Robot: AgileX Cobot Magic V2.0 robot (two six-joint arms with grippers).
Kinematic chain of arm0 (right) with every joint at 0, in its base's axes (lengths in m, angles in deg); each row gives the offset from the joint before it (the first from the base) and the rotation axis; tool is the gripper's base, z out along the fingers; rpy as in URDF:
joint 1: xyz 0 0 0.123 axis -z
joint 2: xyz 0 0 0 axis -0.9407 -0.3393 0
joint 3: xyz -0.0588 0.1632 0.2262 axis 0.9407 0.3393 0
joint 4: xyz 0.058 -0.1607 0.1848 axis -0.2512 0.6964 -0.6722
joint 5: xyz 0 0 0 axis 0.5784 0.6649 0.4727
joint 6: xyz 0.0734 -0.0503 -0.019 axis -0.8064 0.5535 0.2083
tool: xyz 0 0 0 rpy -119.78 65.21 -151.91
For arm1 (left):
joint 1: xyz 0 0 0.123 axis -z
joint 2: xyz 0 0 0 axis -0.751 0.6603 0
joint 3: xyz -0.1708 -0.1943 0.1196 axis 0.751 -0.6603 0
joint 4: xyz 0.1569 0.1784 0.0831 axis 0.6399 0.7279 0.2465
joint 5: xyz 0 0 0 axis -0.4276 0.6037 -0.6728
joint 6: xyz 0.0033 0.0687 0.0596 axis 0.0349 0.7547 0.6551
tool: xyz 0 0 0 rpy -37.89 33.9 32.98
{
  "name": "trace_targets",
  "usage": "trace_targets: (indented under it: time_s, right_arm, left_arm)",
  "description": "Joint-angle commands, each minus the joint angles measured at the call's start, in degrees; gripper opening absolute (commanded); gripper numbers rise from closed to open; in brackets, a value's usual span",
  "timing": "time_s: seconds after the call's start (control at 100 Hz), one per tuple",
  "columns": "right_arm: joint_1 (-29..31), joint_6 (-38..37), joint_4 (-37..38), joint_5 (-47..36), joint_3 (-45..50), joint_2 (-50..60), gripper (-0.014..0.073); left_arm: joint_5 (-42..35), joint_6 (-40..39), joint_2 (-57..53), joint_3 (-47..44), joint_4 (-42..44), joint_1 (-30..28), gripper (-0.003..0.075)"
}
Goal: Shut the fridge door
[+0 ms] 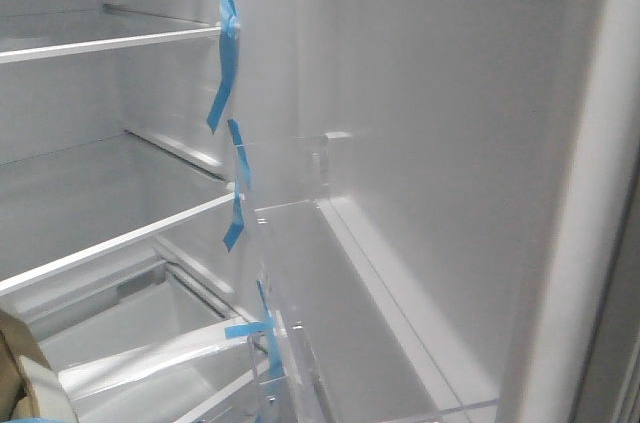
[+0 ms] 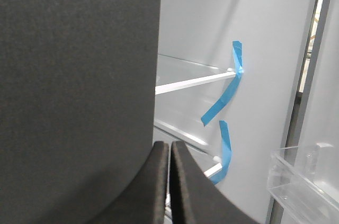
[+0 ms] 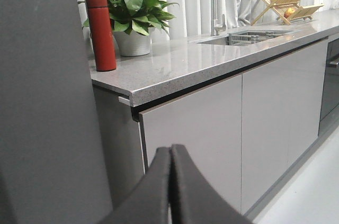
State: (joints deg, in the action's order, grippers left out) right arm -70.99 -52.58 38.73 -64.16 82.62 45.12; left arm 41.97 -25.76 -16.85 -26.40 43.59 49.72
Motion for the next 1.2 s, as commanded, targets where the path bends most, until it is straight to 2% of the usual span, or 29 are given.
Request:
trace_targets:
  time_s: [0.0,0.53,1.189]
  right_arm:
    - [0.01,-0.01,0.56,-4.51,0.63,0.77,-0.0076]
    - [0.01,-0.01,0.45,-3.55,-1.66,-0.49,-0.0076]
    - [0.01,-0.01,0.45,0.06,-31.85,-23.19,-0.0076]
  left_arm:
    - [-4.4,-0.2,1.09,-1.6,-0.09,0.27,-0.0021]
    - [-4.4,-0.2,1.09,-1.6,-0.09,0.27,-0.0021]
    - [-4.4,-0.2,1.09,-1.6,-0.09,0.27,-0.0021]
